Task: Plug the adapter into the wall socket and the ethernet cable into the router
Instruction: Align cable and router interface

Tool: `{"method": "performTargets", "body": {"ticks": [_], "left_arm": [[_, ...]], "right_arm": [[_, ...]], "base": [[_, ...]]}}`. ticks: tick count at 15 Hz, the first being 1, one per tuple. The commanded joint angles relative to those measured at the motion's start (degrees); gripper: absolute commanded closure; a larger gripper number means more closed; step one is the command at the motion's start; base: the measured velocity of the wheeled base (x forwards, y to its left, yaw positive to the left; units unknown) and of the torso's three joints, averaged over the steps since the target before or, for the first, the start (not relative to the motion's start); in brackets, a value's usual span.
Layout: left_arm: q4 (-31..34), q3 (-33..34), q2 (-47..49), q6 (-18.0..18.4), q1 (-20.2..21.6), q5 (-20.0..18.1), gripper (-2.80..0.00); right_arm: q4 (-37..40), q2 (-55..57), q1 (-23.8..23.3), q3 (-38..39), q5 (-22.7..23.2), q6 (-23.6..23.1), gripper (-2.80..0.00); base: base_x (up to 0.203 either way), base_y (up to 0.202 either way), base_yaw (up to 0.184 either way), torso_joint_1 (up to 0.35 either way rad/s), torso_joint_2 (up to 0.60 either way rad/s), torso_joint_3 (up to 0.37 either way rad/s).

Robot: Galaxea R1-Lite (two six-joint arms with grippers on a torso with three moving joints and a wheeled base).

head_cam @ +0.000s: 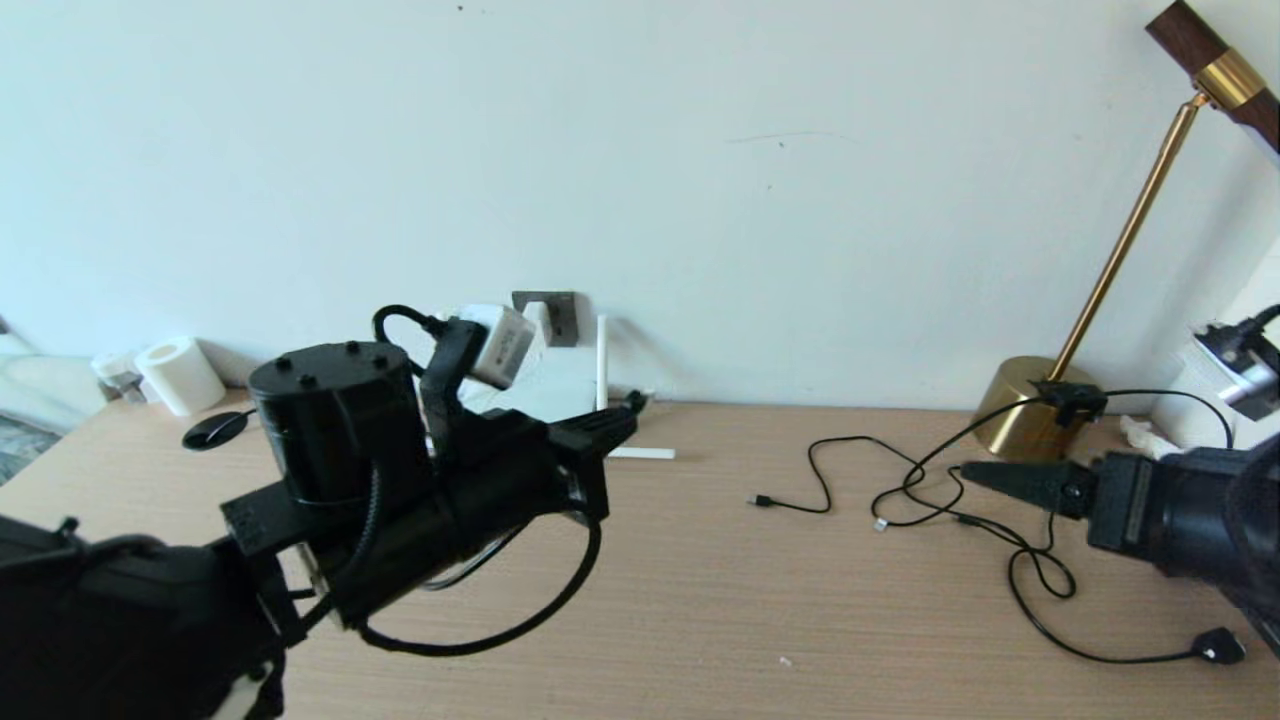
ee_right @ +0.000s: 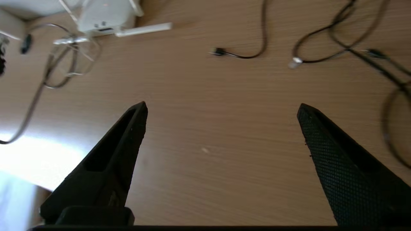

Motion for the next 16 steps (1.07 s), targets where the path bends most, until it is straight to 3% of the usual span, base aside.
{"method": "performTargets", "body": {"ticks": [1,3,5,7,9,11,12,13,16], "left_arm": [[3.7,0.9,-0.7,-2.9,4.7,0.8,0.00],[4.9,1.5,-0.9,-3.4,8.9,1.2,0.00],[9.7,1.3,-0.4,-3.4,12.4,2.0,0.00],[13.0,0.7,0.8,-2.9,14.5,2.6,0.00],[12.7,0.1,3.8,-2.9,14.7,7.1,0.00],[10.7,-0.2,7.7,-3.3,14.7,12.1,0.00],[8.9,0.0,9.1,-3.2,14.7,12.7,0.00],[7.3,0.1,11.2,-3.0,14.7,13.2,0.00],[-2.3,2.6,18.0,-3.1,15.2,16.0,0.00]], "right_arm": [[-0.1,-8.4,0.1,4.8,-2.1,-3.0,-2.80],[-0.1,-16.1,0.1,9.3,-6.9,-9.6,-2.80],[0.8,-25.8,-0.1,12.3,-9.9,-12.4,-2.80],[7.7,-35.3,-1.7,13.7,-11.8,-12.8,-2.80],[17.2,-43.2,-7.2,14.4,-13.1,-13.3,-2.80],[23.0,-47.8,-17.0,15.1,-13.5,-15.6,-2.80],[24.5,-51.2,-20.2,16.3,-13.1,-19.6,-2.80],[25.1,-53.3,-21.6,18.6,-12.0,-25.4,-2.80],[17.4,-56.0,-21.9,27.9,-8.0,-28.9,-2.80]], "base": [[0.000,0.000,0.000,0.000,0.00,0.000],[0.000,0.000,0.000,0.000,0.00,0.000],[0.000,0.000,0.000,0.000,0.00,0.000],[0.000,0.000,0.000,0.000,0.00,0.000],[0.000,0.000,0.000,0.000,0.00,0.000],[0.000,0.000,0.000,0.000,0.00,0.000],[0.000,0.000,0.000,0.000,0.00,0.000],[0.000,0.000,0.000,0.000,0.00,0.000],[0.000,0.000,0.000,0.000,0.00,0.000]]}}
